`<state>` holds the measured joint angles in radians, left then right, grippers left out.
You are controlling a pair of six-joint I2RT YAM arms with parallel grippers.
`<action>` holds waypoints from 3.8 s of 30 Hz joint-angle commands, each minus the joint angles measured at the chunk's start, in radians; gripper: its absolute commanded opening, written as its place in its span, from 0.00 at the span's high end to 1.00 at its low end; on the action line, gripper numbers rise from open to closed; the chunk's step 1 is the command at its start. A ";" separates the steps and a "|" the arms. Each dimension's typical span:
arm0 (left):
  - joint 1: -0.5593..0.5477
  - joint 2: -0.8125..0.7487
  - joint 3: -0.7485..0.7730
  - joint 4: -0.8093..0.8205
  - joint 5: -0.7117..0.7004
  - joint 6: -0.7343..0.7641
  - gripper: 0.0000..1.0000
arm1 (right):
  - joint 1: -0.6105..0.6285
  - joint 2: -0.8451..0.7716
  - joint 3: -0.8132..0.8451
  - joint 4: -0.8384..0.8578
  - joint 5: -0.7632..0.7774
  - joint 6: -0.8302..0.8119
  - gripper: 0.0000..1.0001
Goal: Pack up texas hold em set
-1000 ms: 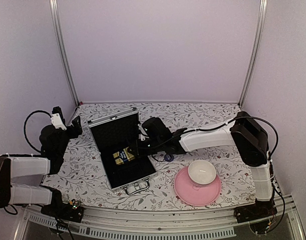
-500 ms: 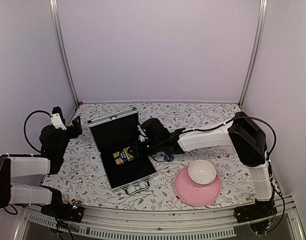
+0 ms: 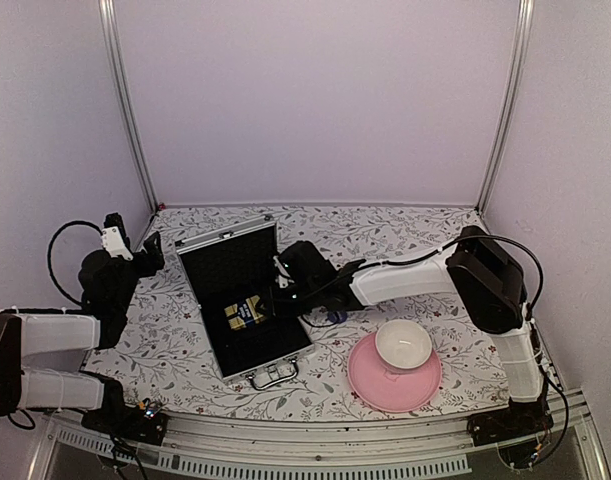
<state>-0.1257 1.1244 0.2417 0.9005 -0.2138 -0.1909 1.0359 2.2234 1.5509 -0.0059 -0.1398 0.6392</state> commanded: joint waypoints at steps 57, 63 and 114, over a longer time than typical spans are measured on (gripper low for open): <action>0.028 -0.011 0.993 -1.250 0.383 -0.001 0.06 | -0.433 -0.084 0.007 -0.281 -0.127 -0.668 0.11; 0.028 -0.022 0.937 -1.207 0.218 0.101 0.06 | -0.432 -0.041 0.024 -0.322 -0.090 -0.754 0.10; 0.029 -0.108 0.700 -1.035 0.125 0.161 0.05 | -0.424 0.086 0.147 -0.434 0.037 -0.834 0.28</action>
<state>-0.1062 1.0271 0.9539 -0.1539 -0.0948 -0.0296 0.6220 2.2635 1.6787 -0.4118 -0.1257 -0.2157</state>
